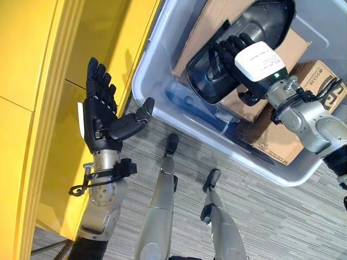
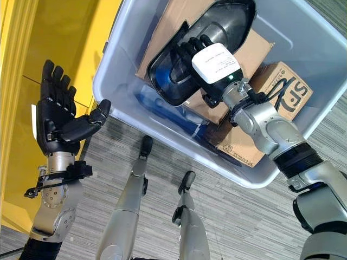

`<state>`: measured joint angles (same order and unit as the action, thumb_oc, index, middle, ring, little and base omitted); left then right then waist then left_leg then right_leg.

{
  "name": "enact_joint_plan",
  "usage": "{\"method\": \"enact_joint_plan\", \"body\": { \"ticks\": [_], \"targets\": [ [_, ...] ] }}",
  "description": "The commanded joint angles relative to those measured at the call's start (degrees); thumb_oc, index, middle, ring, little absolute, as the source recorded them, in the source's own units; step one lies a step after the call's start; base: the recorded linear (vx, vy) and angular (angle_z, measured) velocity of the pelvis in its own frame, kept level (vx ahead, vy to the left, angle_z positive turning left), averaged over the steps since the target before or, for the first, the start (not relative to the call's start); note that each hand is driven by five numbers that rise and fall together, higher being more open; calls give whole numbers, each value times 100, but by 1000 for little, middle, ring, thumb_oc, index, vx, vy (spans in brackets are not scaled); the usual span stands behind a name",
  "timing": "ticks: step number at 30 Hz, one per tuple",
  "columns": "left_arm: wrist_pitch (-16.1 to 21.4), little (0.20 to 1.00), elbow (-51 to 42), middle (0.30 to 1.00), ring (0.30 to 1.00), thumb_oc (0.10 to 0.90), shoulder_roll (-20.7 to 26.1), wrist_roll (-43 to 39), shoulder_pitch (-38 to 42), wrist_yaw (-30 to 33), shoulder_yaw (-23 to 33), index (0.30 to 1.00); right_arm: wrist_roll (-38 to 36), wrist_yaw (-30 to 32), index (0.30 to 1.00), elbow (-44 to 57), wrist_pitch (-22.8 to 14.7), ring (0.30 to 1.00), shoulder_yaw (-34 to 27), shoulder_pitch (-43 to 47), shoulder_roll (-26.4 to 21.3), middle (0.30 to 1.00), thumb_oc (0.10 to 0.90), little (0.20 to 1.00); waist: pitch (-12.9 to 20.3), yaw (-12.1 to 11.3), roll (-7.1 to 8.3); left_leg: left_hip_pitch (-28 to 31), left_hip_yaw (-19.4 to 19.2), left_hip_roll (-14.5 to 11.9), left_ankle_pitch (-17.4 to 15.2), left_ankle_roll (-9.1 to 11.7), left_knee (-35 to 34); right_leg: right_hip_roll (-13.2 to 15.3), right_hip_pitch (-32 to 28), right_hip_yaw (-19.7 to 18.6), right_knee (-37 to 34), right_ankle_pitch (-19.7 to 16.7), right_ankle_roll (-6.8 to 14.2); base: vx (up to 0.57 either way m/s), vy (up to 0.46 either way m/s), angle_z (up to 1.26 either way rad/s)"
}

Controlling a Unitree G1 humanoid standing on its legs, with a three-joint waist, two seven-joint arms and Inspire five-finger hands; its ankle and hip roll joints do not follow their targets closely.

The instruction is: Move parts from the plastic box to the shelf.

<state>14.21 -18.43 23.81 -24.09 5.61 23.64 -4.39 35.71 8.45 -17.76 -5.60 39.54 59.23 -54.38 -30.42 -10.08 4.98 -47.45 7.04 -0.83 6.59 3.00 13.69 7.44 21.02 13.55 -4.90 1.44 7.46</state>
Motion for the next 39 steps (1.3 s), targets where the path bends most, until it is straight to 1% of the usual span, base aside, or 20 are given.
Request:
{"method": "enact_joint_plan", "body": {
  "ticks": [1,2,4,5,9,12,17,24,26,28,29,30,31,32,34,35,36,37,38,39],
  "targets": [
    [668,1000,-908,1000,1000,900,127,215,-61,90,244,1000,33,385,1000,-430,184,1000,342,592,199,1000,900,1000,63,10,-198,-1115,-232,86,-257,115,630,128,-1215,63,-10,860,-16,-20,-11,-4],
    [690,1000,-900,1000,1000,900,126,221,-49,109,245,1000,67,426,964,-528,202,964,388,655,234,964,875,964,63,8,-213,-1200,-222,93,-277,118,693,125,-1178,64,-10,865,-23,-24,-5,-8],
    [701,1000,-904,1000,1000,900,102,218,-29,125,230,1000,147,448,333,-717,237,333,509,759,299,333,424,333,63,6,-260,-1389,-213,119,-316,117,812,123,-1012,87,124,946,-53,-33,2,-9],
    [709,1000,-906,1000,1000,900,95,218,-21,128,214,1000,134,469,300,-811,249,300,488,740,354,300,400,300,63,5,-276,-1463,-203,124,-321,116,865,123,-963,90,175,972,-59,-38,6,-6],
    [699,1000,-866,1000,1000,900,115,213,27,124,159,1000,224,505,300,-1039,287,300,578,752,498,300,400,300,63,28,-341,-1592,-191,140,-344,125,987,130,-758,81,385,1060,-103,-29,17,-5],
    [713,1000,-859,1000,1000,900,175,233,82,154,122,1000,358,600,300,-1034,291,300,572,717,593,300,400,300,63,35,-332,-1577,-216,82,-387,104,1075,120,-703,9,493,1100,-133,-40,35,0],
    [701,1000,-840,1000,1000,900,216,234,135,144,72,1000,478,717,300,-972,290,300,480,553,559,300,400,300,63,38,-329,-1458,-228,57,-383,114,1064,102,-788,11,526,1143,-151,-13,3,1],
    [655,1000,-814,1000,1000,900,293,279,236,51,78,1000,627,806,300,-613,211,300,238,186,444,300,400,300,63,-17,-226,-856,-277,-23,-345,124,953,81,-1390,50,415,1129,-140,-20,-6,3],
    [612,1000,-769,1000,1000,900,337,266,302,-33,70,1000,655,837,300,-302,133,300,84,39,304,300,400,300,63,-56,-180,-425,-311,-67,-298,123,825,81,-1756,67,358,1110,-121,-27,-5,7],
    [602,1000,-766,1000,1000,900,364,275,331,-64,69,1000,675,841,300,-179,100,300,36,-18,242,300,400,300,63,-77,-170,-260,-313,-73,-234,115,729,74,-1904,86,320,1080,-108,-9,-12,16],
    [595,1000,-723,1000,1000,900,418,269,361,-111,81,1000,718,875,300,-92,63,300,18,-63,118,300,400,300,118,-109,-117,80,-316,-85,-238,122,642,91,-2187,96,292,1069,-79,3,-19,15],
    [594,1000,-725,1000,1000,900,417,267,362,-113,79,1000,719,870,300,-83,65,300,10,-70,111,300,400,300,108,-111,-129,96,-314,-85,-200,112,609,87,-2193,99,283,1048,-75,64,-25,10],
    [577,1000,-694,1000,1000,900,462,274,348,-183,103,1000,775,863,300,152,-29,300,15,-160,-80,300,400,300,339,-109,-57,379,-275,-111,-189,123,476,100,-2411,100,251,1040,-41,80,-19,6],
    [572,1000,-647,1000,1000,900,498,269,334,-225,112,1000,775,870,300,249,-53,300,-26,-237,-166,300,400,300,475,-109,-20,529,-252,-144,-155,125,405,104,-2541,115,225,1024,-25,119,-30,5],
    [540,1000,-610,1000,1000,900,574,281,291,-307,164,1000,796,807,300,590,-145,300,-94,-418,-362,300,400,300,701,-99,62,735,-257,-175,-119,141,295,87,-2705,136,177,991,2,58,-28,3],
    [539,1000,-615,1000,1000,900,575,280,289,-308,158,1000,797,796,300,611,-142,300,-117,-442,-372,300,400,300,702,-102,54,742,-253,-174,-79,131,260,82,-2703,142,168,970,7,36,-28,1],
    [538,1000,-558,1000,1000,900,618,276,308,-346,155,1000,717,803,300,601,-178,300,-138,-481,-356,300,400,300,819,-109,90,873,-257,-204,-86,150,221,85,-2789,138,155,973,13,72,-27,3],
    [537,1000,-539,1000,1000,900,727,303,272,-412,263,1000,643,708,300,1053,-290,300,-205,-621,-563,300,400,300,1056,-77,191,1051,-271,-288,-64,168,167,65,-2943,113,111,967,16,87,-30,1],
    [520,1000,-540,1000,1000,900,782,309,237,-451,281,1000,598,648,300,1283,-341,300,-246,-658,-698,300,400,300,1154,-74,235,1129,-283,-329,-61,163,156,62,-2992,111,104,948,25,50,-12,0],
    [518,1000,-545,1000,1000,900,780,307,236,-454,280,1000,593,633,300,1306,-337,300,-263,-675,-710,300,400,300,1156,-78,226,1129,-282,-332,-29,153,134,58,-2985,111,99,929,29,32,-17,-12]
  ]
}}
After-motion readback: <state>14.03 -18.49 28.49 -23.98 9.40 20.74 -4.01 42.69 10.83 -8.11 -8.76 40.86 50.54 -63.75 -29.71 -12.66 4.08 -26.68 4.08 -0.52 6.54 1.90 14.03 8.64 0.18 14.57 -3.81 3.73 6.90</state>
